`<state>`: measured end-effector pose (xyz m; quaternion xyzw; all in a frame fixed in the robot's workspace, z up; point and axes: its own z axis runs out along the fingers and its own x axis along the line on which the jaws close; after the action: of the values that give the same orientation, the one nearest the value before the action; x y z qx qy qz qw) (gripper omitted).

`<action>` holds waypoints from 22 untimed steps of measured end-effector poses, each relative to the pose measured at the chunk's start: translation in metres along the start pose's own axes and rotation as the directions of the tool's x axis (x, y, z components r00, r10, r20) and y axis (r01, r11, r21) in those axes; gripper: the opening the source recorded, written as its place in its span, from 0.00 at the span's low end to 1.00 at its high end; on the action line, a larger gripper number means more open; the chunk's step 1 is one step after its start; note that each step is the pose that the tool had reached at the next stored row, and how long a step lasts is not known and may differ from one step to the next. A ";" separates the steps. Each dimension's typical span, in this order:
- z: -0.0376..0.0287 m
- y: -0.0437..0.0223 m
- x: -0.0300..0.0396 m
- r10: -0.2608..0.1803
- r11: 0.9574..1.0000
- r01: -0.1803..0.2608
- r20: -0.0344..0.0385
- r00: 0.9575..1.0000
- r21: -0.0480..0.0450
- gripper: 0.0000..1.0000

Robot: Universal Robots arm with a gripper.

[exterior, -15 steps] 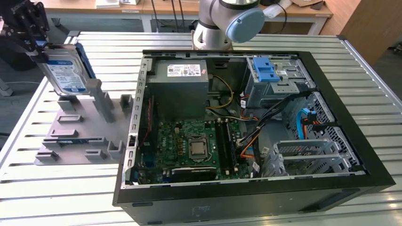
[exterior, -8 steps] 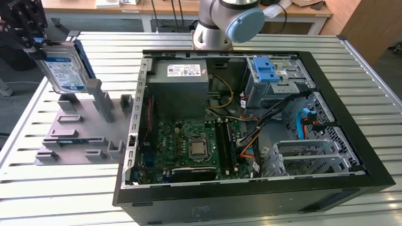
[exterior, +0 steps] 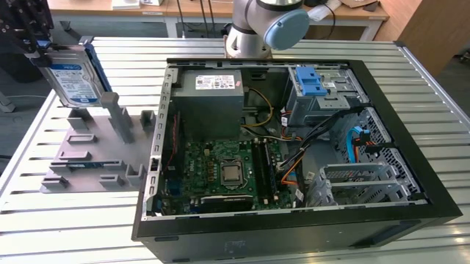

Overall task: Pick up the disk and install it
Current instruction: 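Pick up the disk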

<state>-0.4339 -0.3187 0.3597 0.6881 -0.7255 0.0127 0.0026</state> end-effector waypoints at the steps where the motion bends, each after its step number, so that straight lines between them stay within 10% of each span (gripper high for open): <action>1: -0.0009 0.0000 0.0000 0.000 1.000 0.000 0.000 1.000 0.000 0.36; 22: -0.0168 -0.0002 0.0001 0.000 1.000 0.000 0.000 1.000 0.000 0.36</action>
<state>-0.4339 -0.3184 0.3764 0.6881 -0.7255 0.0130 0.0026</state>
